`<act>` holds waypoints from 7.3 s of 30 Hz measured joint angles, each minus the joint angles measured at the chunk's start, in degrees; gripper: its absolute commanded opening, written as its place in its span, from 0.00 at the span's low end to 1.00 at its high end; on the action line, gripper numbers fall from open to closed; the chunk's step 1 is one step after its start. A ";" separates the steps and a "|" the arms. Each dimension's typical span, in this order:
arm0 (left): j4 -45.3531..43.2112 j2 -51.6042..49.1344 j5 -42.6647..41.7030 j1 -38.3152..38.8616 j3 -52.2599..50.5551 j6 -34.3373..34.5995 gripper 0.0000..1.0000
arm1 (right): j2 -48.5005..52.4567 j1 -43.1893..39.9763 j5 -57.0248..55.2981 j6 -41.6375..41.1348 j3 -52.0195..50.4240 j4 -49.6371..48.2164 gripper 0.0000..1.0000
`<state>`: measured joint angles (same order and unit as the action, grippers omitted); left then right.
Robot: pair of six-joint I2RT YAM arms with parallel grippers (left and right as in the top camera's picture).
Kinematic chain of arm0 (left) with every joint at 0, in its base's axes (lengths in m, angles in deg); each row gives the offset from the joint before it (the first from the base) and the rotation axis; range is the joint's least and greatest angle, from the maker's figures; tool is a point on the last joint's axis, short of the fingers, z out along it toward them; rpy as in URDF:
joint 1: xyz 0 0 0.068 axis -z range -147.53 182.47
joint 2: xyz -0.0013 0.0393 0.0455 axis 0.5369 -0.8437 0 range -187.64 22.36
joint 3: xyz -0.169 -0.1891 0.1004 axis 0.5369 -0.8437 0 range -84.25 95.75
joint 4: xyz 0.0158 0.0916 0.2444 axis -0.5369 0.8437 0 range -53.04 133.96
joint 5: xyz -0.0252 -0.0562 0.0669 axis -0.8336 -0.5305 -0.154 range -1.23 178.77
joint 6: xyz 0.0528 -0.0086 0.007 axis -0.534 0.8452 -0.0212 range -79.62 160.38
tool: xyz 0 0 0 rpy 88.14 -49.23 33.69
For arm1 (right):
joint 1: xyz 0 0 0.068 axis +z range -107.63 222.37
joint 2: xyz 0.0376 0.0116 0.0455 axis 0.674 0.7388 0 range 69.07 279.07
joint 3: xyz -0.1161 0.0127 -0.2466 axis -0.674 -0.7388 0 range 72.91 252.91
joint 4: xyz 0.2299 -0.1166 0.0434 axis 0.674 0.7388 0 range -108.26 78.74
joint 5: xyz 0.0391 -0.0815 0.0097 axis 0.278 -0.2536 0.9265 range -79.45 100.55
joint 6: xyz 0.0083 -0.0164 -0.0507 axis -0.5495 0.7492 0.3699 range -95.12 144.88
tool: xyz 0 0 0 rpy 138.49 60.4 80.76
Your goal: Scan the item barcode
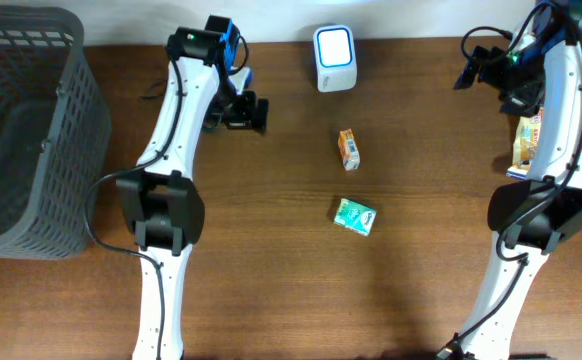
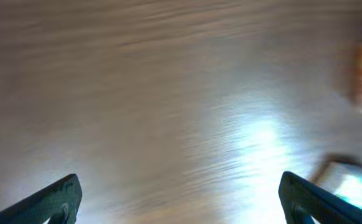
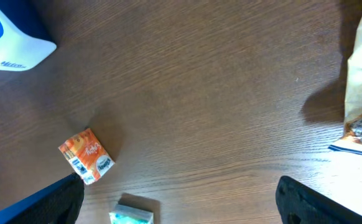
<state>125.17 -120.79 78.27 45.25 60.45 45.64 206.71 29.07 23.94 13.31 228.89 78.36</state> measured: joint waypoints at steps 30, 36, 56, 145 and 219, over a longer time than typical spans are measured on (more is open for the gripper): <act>-31.76 0.00 -6.29 19.17 -13.27 12.94 0.00 | 0.00 0.00 0.00 0.02 -0.22 -0.15 0.98; -35.10 -0.02 -5.73 20.22 -13.27 14.21 0.00 | 0.00 0.00 0.00 0.02 -0.22 -0.15 0.98; -22.88 2.67 1.53 10.40 -10.54 15.63 0.00 | 0.00 0.00 0.00 0.02 -0.22 -0.15 0.98; -5.68 7.54 1.55 -3.85 -6.10 12.31 0.99 | 0.37 30.25 -27.47 15.06 -38.69 -30.05 0.41; -5.68 7.54 1.57 -3.85 -6.10 12.31 0.99 | 9.55 22.32 19.58 -26.05 -7.13 -52.28 0.04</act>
<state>119.48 -113.25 79.84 41.40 54.35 57.94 216.26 51.39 43.52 -12.75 221.77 26.08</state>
